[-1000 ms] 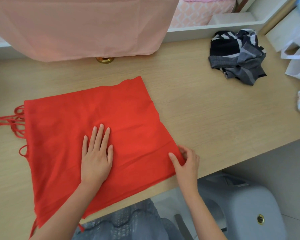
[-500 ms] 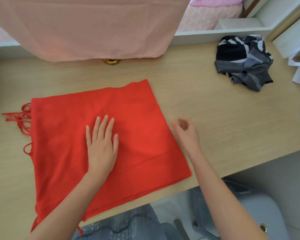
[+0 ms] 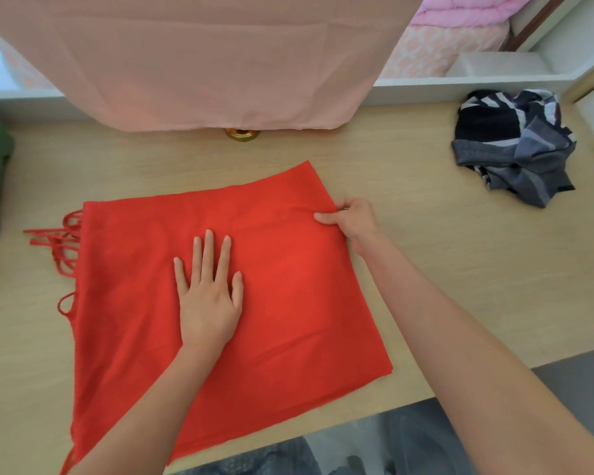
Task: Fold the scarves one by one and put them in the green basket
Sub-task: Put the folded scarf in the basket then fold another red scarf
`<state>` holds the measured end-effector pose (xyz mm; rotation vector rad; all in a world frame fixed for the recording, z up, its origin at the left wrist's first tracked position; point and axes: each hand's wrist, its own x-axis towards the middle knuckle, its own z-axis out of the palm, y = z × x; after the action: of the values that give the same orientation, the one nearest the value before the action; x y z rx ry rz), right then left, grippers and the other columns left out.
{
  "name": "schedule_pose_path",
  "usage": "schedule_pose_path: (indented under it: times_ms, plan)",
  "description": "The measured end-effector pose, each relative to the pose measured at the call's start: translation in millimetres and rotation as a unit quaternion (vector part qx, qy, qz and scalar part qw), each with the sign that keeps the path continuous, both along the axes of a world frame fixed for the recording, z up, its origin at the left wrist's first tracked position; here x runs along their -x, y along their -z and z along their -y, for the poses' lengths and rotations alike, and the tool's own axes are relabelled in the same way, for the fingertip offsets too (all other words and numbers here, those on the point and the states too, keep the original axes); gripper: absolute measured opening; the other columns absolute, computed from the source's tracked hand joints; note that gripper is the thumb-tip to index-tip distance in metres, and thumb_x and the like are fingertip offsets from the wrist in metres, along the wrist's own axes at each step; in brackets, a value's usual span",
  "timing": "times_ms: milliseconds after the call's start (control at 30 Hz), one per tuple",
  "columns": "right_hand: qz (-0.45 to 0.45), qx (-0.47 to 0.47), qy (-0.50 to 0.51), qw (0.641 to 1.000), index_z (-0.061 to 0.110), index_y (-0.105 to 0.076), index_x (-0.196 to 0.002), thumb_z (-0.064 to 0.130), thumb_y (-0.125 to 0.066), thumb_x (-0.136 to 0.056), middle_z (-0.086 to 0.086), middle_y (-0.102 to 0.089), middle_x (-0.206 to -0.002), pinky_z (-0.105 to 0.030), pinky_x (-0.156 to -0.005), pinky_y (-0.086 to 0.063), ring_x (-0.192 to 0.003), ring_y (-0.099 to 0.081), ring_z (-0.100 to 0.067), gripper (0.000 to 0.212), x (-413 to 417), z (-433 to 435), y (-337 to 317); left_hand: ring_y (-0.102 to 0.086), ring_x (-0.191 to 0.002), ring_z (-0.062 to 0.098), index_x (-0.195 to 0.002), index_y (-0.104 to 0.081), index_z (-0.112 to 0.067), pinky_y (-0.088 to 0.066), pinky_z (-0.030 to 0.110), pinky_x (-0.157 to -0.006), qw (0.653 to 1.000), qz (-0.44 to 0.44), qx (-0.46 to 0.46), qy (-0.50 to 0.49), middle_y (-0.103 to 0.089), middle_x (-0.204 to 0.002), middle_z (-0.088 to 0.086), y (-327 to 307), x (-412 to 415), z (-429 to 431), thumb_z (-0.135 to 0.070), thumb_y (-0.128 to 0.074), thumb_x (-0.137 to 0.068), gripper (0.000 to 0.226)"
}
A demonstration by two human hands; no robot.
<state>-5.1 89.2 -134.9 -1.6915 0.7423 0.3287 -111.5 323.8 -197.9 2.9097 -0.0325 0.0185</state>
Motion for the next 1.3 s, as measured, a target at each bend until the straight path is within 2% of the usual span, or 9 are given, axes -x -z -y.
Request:
schedule_pose_path:
  times_ms: [100, 233, 367, 500, 633, 767, 900, 1100, 1300]
  plan:
    - [0.015, 0.039, 0.011, 0.999, 0.014, -0.054, -0.077, -0.002, -0.083, -0.063, -0.007, -0.063, -0.080, -0.040, -0.075, -0.053, -0.077, -0.062, -0.024, 0.036, -2, -3, 5, -0.007, -0.149, 0.020, -0.153, -0.022, -0.016, -0.006, 0.050, -0.119, 1.000, -0.004, -0.003, -0.003, -0.014, -0.161, 0.005, 1, 0, -1, -0.040, -0.024, -0.096, 0.062]
    - [0.022, -0.033, 0.004, 0.999, 0.006, -0.059, -0.102, 0.003, -0.078, -0.075, -0.007, -0.064, -0.084, -0.022, -0.061, -0.054, -0.069, -0.061, -0.014, 0.033, -11, -3, 1, -0.007, -0.149, 0.021, -0.152, -0.023, -0.014, -0.005, 0.052, -0.119, 1.000, -0.005, -0.003, -0.009, -0.015, -0.160, 0.006, 0, -1, 0, -0.040, -0.025, -0.095, 0.063]
    - [0.006, -0.014, -0.034, 0.999, 0.007, -0.065, -0.088, 0.008, -0.070, -0.083, -0.003, -0.064, -0.076, -0.017, -0.056, -0.052, -0.064, -0.060, -0.011, 0.007, -20, -5, -3, -0.008, -0.149, 0.023, -0.152, -0.024, -0.016, -0.006, 0.057, -0.117, 1.000, -0.011, -0.011, -0.003, -0.017, -0.160, 0.006, 0, -1, 0, -0.040, -0.026, -0.095, 0.062]
    - [0.051, 0.031, 0.045, 0.997, 0.017, -0.056, -0.070, 0.005, -0.075, -0.076, -0.004, -0.061, -0.072, -0.037, -0.074, -0.051, -0.069, -0.059, -0.020, 0.023, -38, -6, 12, -0.005, -0.149, 0.026, -0.152, -0.025, -0.022, -0.005, 0.063, -0.115, 1.000, -0.021, -0.015, 0.001, -0.017, -0.160, 0.005, -1, -1, 0, -0.041, -0.027, -0.094, 0.061]
    - [0.097, 0.194, -0.002, 0.976, 0.016, -0.057, -0.079, 0.020, -0.075, -0.079, 0.006, -0.056, -0.067, -0.032, -0.069, -0.046, -0.068, -0.056, -0.015, 0.019, -30, -5, 14, -0.004, -0.149, 0.030, -0.152, -0.024, -0.022, -0.003, 0.063, -0.114, 0.999, -0.028, -0.022, -0.003, -0.015, -0.160, 0.008, 0, -3, 0, -0.042, -0.027, -0.094, 0.062]
    - [0.015, 0.171, -0.109, 0.979, 0.013, -0.056, -0.070, 0.050, -0.068, -0.081, 0.003, -0.053, -0.059, -0.027, -0.056, -0.041, -0.053, -0.051, -0.011, 0.040, 4, 6, -3, -0.006, -0.149, 0.027, -0.152, -0.022, -0.015, -0.004, 0.060, -0.116, 0.999, -0.032, 0.006, -0.017, -0.018, -0.160, 0.008, -1, -4, -3, -0.047, -0.025, -0.093, 0.068]
    - [-0.065, 0.050, -0.199, 0.976, 0.001, -0.069, -0.096, 0.013, -0.075, -0.080, -0.016, -0.072, -0.095, -0.029, -0.075, -0.056, -0.074, -0.065, -0.015, 0.021, 58, 22, 6, -0.012, -0.148, 0.025, -0.149, -0.032, -0.013, -0.003, 0.056, -0.117, 0.998, -0.016, 0.039, -0.036, -0.029, -0.156, 0.007, -10, -22, -17, -0.047, -0.022, -0.094, 0.065]
    - [0.018, 0.252, -0.103, 0.962, 0.012, -0.055, -0.067, 0.020, -0.077, -0.078, -0.002, -0.058, -0.059, -0.028, -0.054, -0.037, -0.059, -0.054, -0.022, 0.025, 105, 30, 22, -0.002, -0.149, 0.023, -0.153, -0.018, -0.031, 0.005, 0.057, -0.114, 0.999, -0.034, -0.022, -0.036, -0.013, -0.161, 0.000, 3, -34, -46, -0.056, -0.017, -0.093, 0.064]
    - [0.062, 0.380, -0.121, 0.915, 0.013, -0.055, -0.085, 0.047, -0.053, -0.092, -0.003, -0.062, -0.071, -0.036, -0.061, -0.040, -0.076, -0.063, -0.032, 0.034, 129, 15, 17, 0.001, -0.149, 0.018, -0.152, -0.023, -0.029, 0.008, 0.051, -0.116, 0.997, -0.039, 0.050, -0.034, -0.013, -0.161, -0.002, -5, -35, -48, -0.055, -0.013, -0.094, 0.064]
